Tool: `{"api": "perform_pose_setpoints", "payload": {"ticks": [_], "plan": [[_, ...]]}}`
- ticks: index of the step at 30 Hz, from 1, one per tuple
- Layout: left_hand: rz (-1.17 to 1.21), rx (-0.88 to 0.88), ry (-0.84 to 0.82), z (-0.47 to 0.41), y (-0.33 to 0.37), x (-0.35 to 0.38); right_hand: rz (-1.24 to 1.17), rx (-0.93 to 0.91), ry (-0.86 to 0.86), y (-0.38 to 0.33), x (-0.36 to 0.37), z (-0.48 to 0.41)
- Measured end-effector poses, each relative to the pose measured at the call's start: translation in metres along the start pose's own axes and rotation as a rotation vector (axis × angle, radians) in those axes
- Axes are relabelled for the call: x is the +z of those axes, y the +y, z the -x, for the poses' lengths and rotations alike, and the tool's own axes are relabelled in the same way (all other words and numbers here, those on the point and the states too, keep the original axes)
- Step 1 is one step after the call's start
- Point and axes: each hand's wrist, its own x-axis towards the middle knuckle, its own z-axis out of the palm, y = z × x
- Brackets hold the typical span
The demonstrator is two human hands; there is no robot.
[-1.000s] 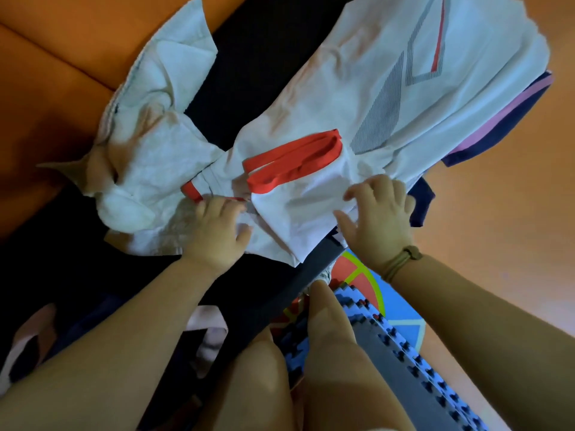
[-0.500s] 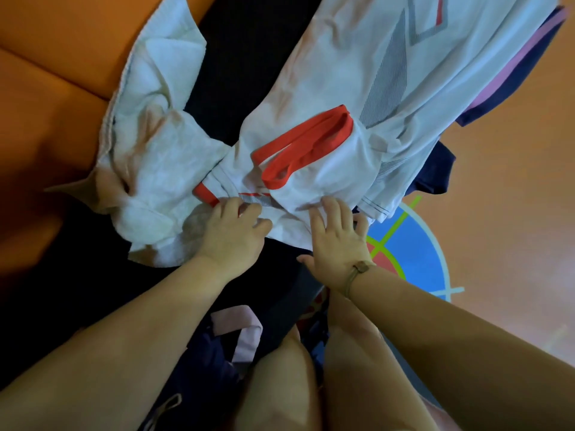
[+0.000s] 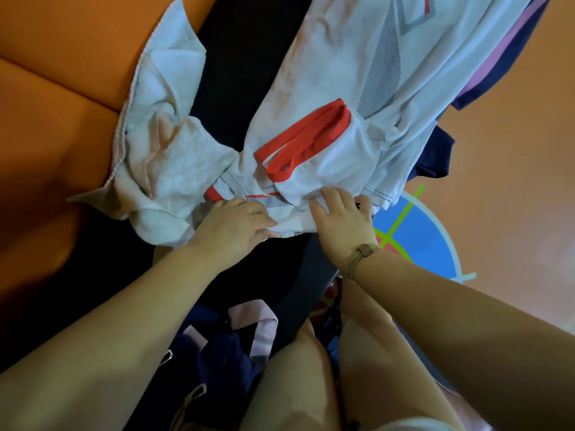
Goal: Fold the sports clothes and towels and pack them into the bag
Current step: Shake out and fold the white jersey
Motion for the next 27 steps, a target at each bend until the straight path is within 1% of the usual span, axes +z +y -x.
{"api": "perform_pose_setpoints", "payload": {"ticks": [1,3,6,10,13,15,18,20,23,27], "plan": [[0.024,-0.01,-0.013,-0.001,0.0,-0.001,-0.001,-0.04,-0.021,0.005,0.0,0.0],[0.084,-0.031,-0.048,-0.003,0.003,-0.005,-0.046,-0.114,-0.137,0.016,-0.003,0.0],[0.147,-0.03,-0.037,-0.004,0.009,-0.01,-0.075,-0.139,-0.234,0.028,-0.019,-0.001],[0.134,0.016,0.067,-0.004,0.019,-0.017,-0.094,-0.118,-0.157,0.028,-0.022,0.003],[0.049,0.051,0.122,-0.005,0.021,-0.019,-0.087,-0.144,-0.103,0.022,-0.018,0.003],[-0.027,0.035,0.123,-0.004,0.019,-0.016,-0.107,-0.157,-0.109,0.021,-0.027,0.003],[-0.122,-0.001,0.069,-0.005,0.013,-0.005,-0.123,-0.195,-0.165,0.03,-0.037,-0.001],[-0.132,-0.065,0.043,-0.008,0.014,0.001,-0.169,-0.186,-0.196,0.039,-0.045,-0.002],[-0.157,-0.119,0.099,-0.016,0.019,0.009,-0.216,-0.179,-0.245,0.049,-0.049,-0.002],[-0.139,-0.118,0.212,-0.02,0.026,0.017,-0.286,-0.134,-0.314,0.058,-0.046,-0.002]]}}
